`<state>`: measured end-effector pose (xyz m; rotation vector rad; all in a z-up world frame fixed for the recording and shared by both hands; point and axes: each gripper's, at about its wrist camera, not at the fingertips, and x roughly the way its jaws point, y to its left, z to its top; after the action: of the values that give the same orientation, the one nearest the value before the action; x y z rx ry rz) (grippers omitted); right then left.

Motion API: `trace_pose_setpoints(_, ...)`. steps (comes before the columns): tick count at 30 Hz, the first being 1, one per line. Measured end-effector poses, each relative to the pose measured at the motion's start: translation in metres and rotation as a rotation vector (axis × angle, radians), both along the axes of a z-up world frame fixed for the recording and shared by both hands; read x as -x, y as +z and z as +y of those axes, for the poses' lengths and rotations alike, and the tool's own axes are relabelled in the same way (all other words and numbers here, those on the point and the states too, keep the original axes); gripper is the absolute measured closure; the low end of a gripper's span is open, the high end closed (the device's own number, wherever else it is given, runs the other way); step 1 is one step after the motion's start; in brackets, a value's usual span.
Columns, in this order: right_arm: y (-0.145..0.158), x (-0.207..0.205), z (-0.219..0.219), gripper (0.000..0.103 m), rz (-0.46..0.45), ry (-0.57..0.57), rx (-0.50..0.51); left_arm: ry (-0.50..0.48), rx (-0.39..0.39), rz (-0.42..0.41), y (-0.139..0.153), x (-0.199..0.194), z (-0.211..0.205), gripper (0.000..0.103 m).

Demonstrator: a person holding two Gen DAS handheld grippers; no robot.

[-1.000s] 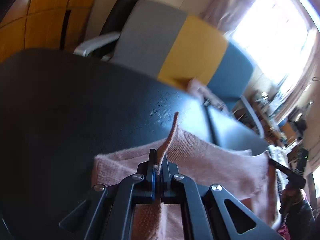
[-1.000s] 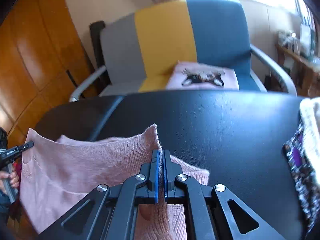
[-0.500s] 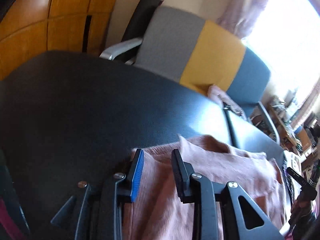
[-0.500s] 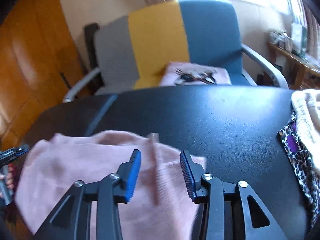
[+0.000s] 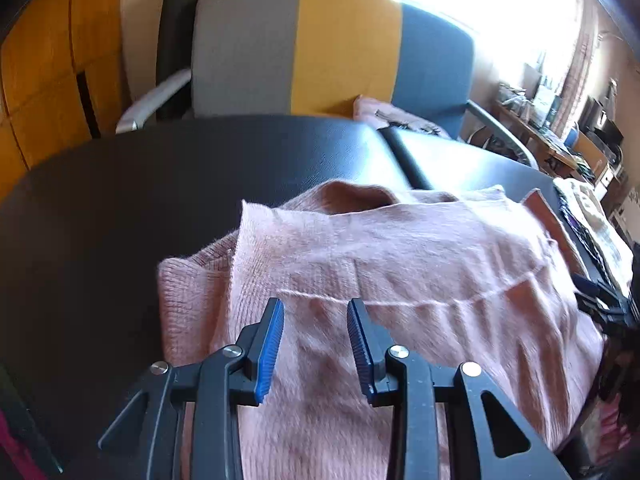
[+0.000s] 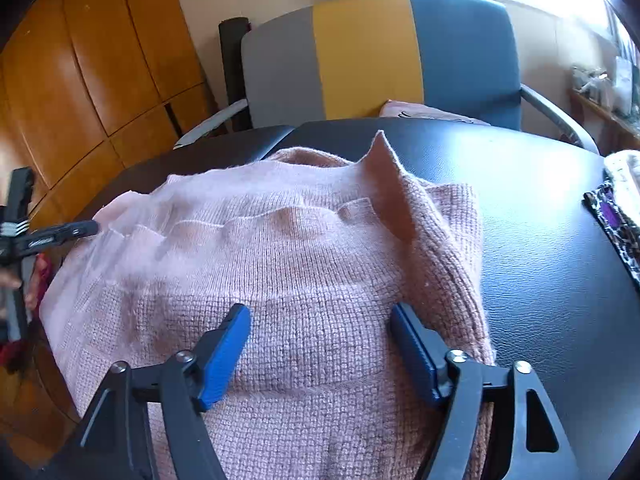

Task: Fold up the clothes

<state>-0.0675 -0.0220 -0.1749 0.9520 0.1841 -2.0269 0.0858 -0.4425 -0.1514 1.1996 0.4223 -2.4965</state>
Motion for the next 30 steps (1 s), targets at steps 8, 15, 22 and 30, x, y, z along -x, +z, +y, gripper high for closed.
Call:
trace_pose_setpoints(8,-0.005,-0.001,-0.002,0.007,-0.011,0.057,0.019,0.007,-0.046,-0.022,-0.021,0.005,-0.012,0.064)
trace_pose_setpoints(15,-0.006,-0.002,-0.004,0.004,-0.002,0.067,0.011,-0.038,-0.033,0.024,-0.014,-0.006,-0.003,0.100)
trace_pose_setpoints(22,-0.006,-0.005,-0.006,0.002,0.008,0.071,-0.003,0.136,-0.032,0.201,0.021,-0.024,-0.028,0.101)
trace_pose_setpoints(30,-0.008,-0.012,-0.016,0.000,0.033,0.074,-0.070,0.203,-0.019,0.096,-0.030,-0.007,-0.032,0.100)
